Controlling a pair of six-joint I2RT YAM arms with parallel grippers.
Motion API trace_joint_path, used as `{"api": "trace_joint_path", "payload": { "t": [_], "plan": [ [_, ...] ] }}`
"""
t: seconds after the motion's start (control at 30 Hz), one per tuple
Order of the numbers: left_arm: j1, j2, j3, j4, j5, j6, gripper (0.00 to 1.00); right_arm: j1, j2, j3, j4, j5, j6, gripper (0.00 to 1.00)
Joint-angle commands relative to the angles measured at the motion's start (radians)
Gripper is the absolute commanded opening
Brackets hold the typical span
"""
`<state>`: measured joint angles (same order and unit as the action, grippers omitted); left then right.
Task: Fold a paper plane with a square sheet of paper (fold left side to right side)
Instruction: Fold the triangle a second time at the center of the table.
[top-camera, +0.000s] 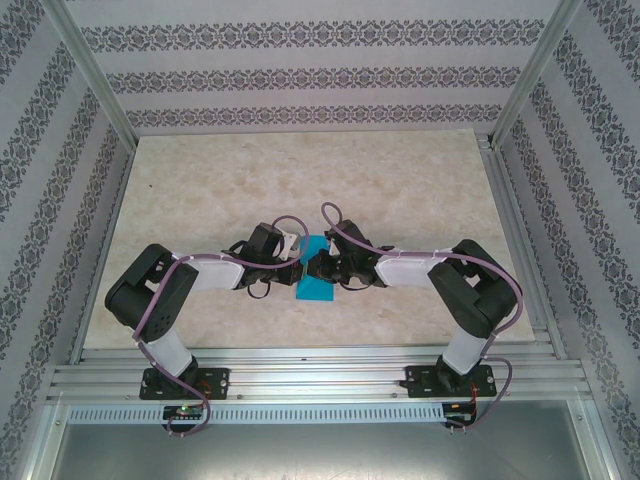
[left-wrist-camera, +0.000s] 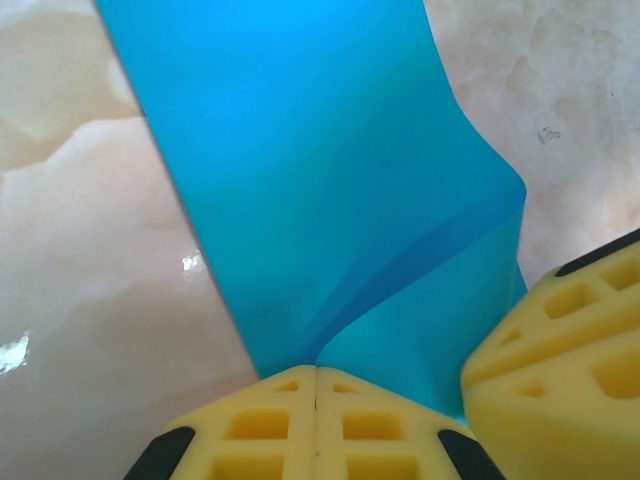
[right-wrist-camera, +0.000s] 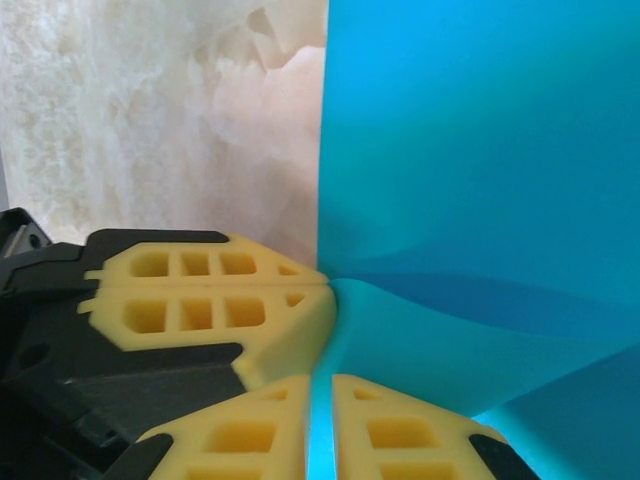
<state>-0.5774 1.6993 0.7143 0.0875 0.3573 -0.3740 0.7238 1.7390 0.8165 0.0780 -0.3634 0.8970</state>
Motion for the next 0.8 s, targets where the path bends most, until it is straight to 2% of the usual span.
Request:
{"api": "trace_joint_path", "payload": {
  "t": [0.0, 0.77],
  "plan": [
    [-0.007, 0.015, 0.006, 0.026, 0.011, 0.012, 0.00, -0.008, 0.020, 0.000, 0.022, 0.011, 0.000, 0.14],
    [-0.008, 0.023, 0.015, 0.021, -0.013, -0.001, 0.00, -0.009, 0.028, -0.032, 0.014, 0.009, -0.006, 0.14]
  ]
}}
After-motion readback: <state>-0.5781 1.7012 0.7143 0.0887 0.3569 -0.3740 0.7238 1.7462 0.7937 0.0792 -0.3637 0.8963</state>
